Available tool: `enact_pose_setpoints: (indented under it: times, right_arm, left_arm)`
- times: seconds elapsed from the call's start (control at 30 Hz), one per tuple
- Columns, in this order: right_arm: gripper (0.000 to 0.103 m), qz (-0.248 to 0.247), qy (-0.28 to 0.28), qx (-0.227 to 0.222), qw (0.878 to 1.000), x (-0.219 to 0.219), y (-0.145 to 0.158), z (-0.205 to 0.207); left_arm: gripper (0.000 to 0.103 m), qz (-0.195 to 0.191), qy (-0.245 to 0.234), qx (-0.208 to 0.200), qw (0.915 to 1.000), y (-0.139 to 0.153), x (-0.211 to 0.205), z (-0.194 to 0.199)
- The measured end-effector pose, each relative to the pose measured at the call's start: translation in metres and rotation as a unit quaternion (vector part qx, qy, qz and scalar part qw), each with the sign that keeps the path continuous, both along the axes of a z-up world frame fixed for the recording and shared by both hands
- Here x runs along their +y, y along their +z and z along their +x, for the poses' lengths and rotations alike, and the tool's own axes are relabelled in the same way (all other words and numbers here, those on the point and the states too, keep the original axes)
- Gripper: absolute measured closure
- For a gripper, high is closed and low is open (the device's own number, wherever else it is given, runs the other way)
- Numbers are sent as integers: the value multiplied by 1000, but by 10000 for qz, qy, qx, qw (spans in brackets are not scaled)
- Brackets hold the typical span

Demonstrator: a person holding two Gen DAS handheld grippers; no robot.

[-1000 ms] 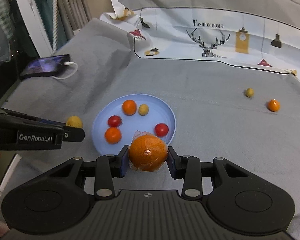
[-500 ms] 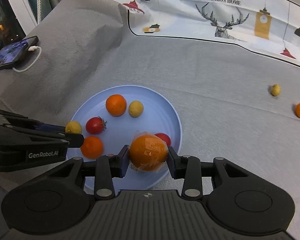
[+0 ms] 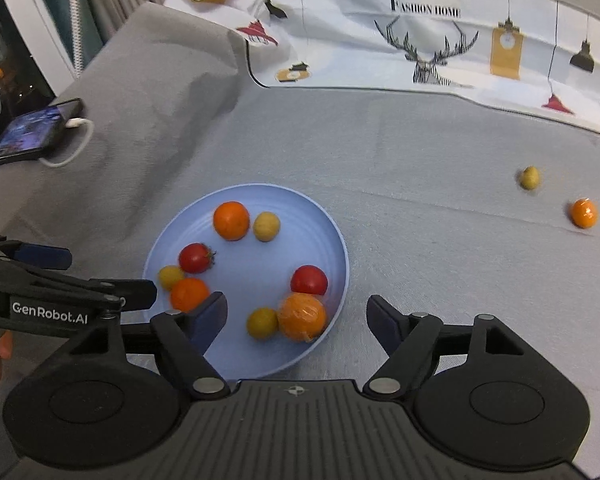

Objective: Organize fruits

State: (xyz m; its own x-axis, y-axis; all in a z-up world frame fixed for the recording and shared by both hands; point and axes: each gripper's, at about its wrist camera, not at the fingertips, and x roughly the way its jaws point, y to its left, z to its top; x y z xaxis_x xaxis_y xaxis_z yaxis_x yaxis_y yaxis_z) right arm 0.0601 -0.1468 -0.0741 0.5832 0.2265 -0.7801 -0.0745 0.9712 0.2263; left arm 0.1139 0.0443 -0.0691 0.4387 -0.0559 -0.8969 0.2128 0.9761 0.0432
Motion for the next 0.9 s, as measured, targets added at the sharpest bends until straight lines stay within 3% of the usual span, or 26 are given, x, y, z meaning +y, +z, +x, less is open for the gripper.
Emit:
enact_pose_setpoints:
  times: [0.43, 0.73, 0.9]
  right_arm:
    - [15, 22, -169, -642, 9978, -6, 65, -97]
    - [11, 270, -674, -972, 9926, -34, 94, -182]
    - [11, 422, -946, -1172, 9877, -46, 109, -214]
  left_arm:
    - [1, -68, -90, -565, 9983, 68, 2, -94]
    - [0, -66, 43, -1278, 9918, 153, 0, -159]
    - [0, -122, -18, -1394, 9902, 181, -5, -184]
